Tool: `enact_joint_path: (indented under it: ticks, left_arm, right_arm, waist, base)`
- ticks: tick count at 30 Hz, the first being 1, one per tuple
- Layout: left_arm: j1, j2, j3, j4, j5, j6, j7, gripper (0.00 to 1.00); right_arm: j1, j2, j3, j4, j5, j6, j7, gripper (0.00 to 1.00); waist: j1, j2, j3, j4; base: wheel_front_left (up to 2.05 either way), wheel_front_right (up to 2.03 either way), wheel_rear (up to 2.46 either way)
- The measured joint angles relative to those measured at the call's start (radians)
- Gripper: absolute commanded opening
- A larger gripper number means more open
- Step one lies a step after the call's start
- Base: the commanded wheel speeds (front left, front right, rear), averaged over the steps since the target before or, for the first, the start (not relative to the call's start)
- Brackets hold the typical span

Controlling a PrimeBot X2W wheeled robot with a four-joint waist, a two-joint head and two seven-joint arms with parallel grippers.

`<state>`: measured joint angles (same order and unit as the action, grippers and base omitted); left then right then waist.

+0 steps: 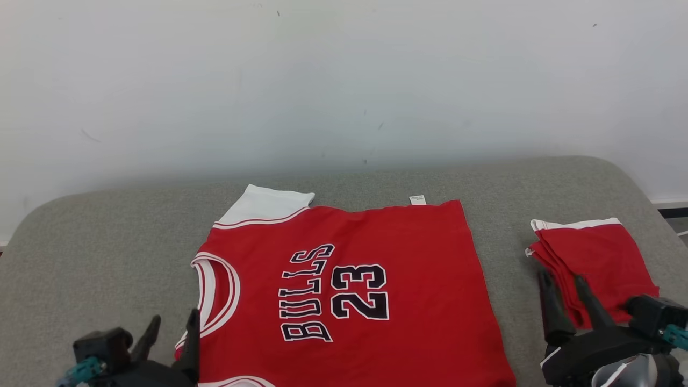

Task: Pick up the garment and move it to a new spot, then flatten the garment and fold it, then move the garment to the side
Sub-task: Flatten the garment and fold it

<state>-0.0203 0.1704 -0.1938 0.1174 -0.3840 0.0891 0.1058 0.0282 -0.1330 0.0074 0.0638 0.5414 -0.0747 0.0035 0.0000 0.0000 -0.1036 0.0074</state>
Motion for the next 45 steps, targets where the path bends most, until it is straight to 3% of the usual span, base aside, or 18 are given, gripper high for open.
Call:
enact_joint_path:
  ticks: [7, 22, 45]
  left_arm:
    - [0.071, 0.001, -0.038, 0.027, -0.018, 0.005, 0.159, 1.0]
    - [0.069, 0.041, -0.033, 0.094, 0.007, 0.026, 0.415, 1.0]
    - [0.118, 0.016, -0.046, 0.081, 0.008, 0.034, 0.565, 1.0]
  right_arm:
    - [0.012, -0.032, 0.068, 0.019, -0.01, 0.004, 0.135, 1.0]
    - [-0.004, -0.064, 0.12, 0.069, -0.087, -0.036, 0.386, 1.0]
    - [0.048, -0.057, 0.089, 0.062, -0.139, -0.049, 0.509, 1.0]
  waist:
    - [0.0, 0.0, 0.013, 0.009]
    - [0.0001, 0.0, 0.069, 0.018]
    - [0.0, 0.0001, 0.097, 0.026]
  base:
    - [0.0, 0.0, 0.0]
    - [0.0, 0.0, 0.0]
    - [0.0, 0.0, 0.0]
